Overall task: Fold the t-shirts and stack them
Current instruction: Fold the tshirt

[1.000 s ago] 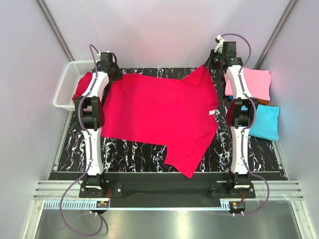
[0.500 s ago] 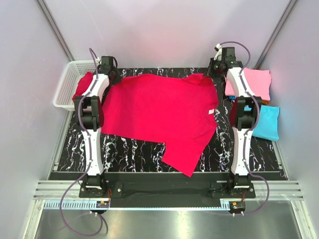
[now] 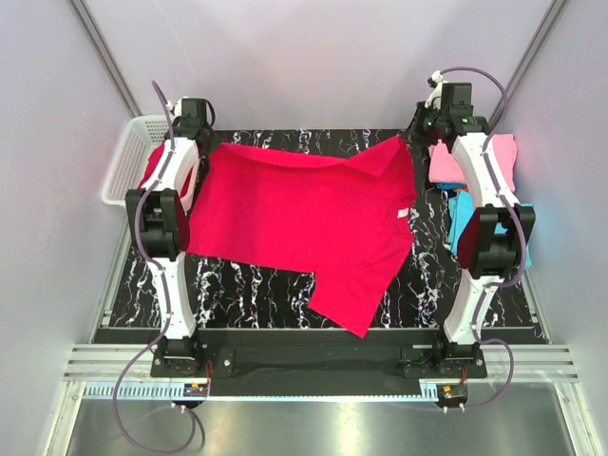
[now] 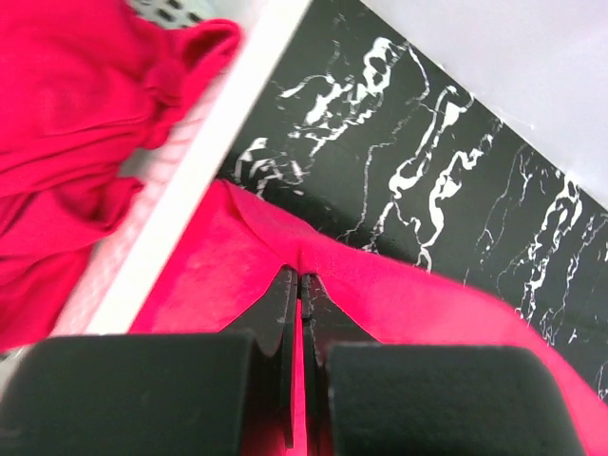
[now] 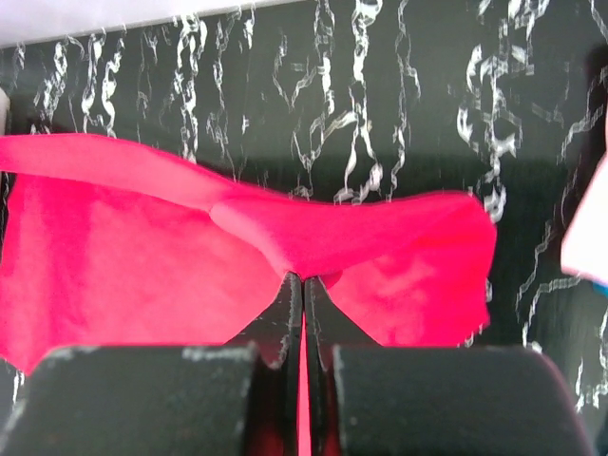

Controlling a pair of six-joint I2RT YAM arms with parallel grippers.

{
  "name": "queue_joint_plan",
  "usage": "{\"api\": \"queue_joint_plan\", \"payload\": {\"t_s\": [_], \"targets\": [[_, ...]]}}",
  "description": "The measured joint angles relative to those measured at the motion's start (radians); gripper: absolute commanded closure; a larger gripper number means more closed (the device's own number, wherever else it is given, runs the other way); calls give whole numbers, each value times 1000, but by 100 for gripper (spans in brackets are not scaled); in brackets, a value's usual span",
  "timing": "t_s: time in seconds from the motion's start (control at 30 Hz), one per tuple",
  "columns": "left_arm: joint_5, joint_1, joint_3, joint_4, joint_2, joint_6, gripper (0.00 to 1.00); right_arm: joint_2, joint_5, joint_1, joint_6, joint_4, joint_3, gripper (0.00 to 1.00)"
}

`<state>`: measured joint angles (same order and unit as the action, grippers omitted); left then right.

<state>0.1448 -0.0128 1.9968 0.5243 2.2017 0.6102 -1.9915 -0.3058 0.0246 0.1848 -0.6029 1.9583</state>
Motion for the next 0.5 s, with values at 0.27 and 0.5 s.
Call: {"api": "queue_joint_plan", "payload": {"t_s": [0.27, 0.5], "targets": [[108, 1, -71, 42, -54, 39, 100, 129, 6, 2, 14, 11, -239, 100], [158, 3, -81, 100, -54, 66, 100, 227, 4, 8, 38, 11, -397, 100]]}}
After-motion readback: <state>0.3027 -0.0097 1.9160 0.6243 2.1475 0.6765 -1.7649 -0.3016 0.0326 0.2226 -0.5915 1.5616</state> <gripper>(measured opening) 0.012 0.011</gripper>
